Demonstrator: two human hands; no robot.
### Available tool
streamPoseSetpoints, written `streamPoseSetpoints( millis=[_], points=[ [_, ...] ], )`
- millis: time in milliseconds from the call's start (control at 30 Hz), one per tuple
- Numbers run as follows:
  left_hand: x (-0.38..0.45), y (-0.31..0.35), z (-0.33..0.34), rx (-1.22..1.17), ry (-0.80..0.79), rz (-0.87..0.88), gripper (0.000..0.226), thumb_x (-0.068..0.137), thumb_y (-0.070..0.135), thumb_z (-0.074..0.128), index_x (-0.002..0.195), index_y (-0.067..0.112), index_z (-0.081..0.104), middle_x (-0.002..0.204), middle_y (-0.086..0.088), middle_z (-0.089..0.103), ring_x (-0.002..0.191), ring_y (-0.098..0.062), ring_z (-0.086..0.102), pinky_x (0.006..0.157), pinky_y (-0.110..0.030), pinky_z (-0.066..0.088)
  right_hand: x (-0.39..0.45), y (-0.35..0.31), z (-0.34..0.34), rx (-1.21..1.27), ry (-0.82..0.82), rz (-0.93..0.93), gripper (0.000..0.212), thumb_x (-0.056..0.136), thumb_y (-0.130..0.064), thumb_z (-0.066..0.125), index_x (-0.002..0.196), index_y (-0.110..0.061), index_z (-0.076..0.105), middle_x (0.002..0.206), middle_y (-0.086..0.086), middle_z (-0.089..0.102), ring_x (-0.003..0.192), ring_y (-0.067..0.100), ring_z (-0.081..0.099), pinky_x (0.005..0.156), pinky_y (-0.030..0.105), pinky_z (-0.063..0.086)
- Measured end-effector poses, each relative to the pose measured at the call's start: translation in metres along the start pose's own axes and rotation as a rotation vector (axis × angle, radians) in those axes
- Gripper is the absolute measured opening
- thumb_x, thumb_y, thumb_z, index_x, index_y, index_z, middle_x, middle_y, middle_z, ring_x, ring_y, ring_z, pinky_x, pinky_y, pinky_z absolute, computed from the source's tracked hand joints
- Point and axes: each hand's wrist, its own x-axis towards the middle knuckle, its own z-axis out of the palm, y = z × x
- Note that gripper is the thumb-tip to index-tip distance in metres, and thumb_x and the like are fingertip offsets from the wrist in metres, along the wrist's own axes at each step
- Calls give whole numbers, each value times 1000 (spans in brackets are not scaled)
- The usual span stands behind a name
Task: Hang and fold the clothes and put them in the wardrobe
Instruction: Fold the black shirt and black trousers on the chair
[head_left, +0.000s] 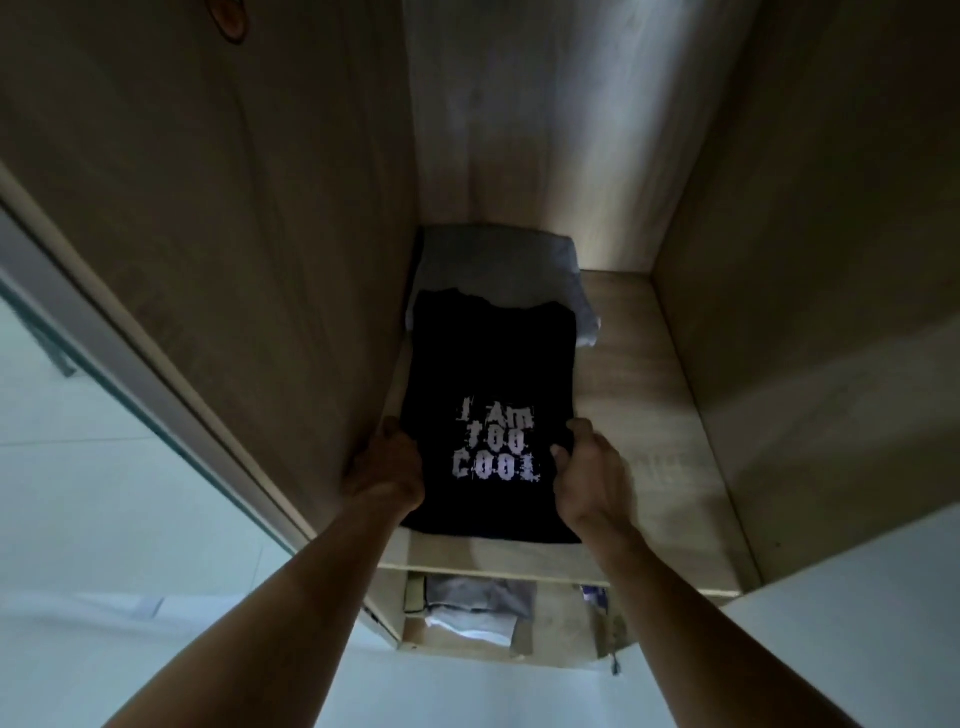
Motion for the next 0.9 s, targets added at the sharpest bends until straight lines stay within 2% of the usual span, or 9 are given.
streamPoseSetpoints(
  millis=[133, 267, 367, 433, 533, 633, 733, 900],
  points=[
    [-11, -10, 3, 57, -18, 43, 40, 98, 17, 41, 137, 11, 40, 133, -11, 56, 122, -34, 57, 94, -43, 49, -21, -3, -1, -78, -1, -31, 38, 104, -24, 46, 140, -16, 43, 130, 16, 56, 112, 39, 59, 86, 43, 49],
    [-18, -17, 7, 142, -28, 128, 45, 97, 11, 46, 140, 2, 38, 134, -15, 56, 122, -33, 57, 96, -41, 49, -36, -7, -1, -143, -31, -16, 38, 102, -24, 47, 138, -14, 43, 131, 15, 53, 113, 38, 59, 85, 42, 48],
    [-21, -9, 7, 140, 49, 163, 57, 97, 17, 46, 148, 0, 27, 145, -21, 41, 129, -39, 46, 103, -45, 43, -30, -14, -2, -210, -13, -10, 43, 98, -23, 56, 138, -14, 42, 133, 13, 47, 120, 32, 50, 88, 40, 47],
    [-15, 1, 4, 130, 162, 258, 67, 95, 25, 48, 152, 9, 17, 153, -18, 26, 136, -38, 33, 108, -46, 37, -14, -20, 3, -233, 22, -75, 47, 95, -24, 58, 139, -16, 42, 138, 11, 42, 123, 30, 43, 92, 41, 45],
    [4, 19, -7, 59, 172, 388, 77, 95, 28, 56, 156, 19, 9, 161, -10, 10, 147, -34, 16, 116, -46, 28, 18, -32, 12, -216, 50, -161, 53, 97, -25, 53, 146, -17, 36, 151, 10, 32, 134, 30, 35, 102, 45, 39],
    [39, 28, 3, 67, 146, 470, 63, 104, 36, 33, 158, 21, 4, 166, -8, -1, 152, -30, 0, 122, -51, 17, 46, -33, 31, -200, -5, -216, 62, 101, -32, 43, 157, -22, 19, 165, 6, 13, 151, 28, 12, 116, 51, 25],
    [62, 22, 21, 96, 68, 422, 61, 104, 48, 12, 158, 24, -4, 167, -4, -5, 153, -25, -5, 122, -54, 5, 65, -22, 45, -280, -102, -181, 61, 104, -50, 19, 159, -31, 4, 168, 0, -3, 154, 21, -5, 120, 56, 8],
    [69, 22, 28, 125, 26, 365, 64, 102, 53, 5, 156, 26, -14, 165, 0, -15, 152, -20, -13, 123, -49, -3, 78, -15, 51, -368, -152, -149, 66, 99, -60, 10, 158, -35, -4, 167, -4, -12, 153, 19, -15, 119, 57, -6]
  ],
)
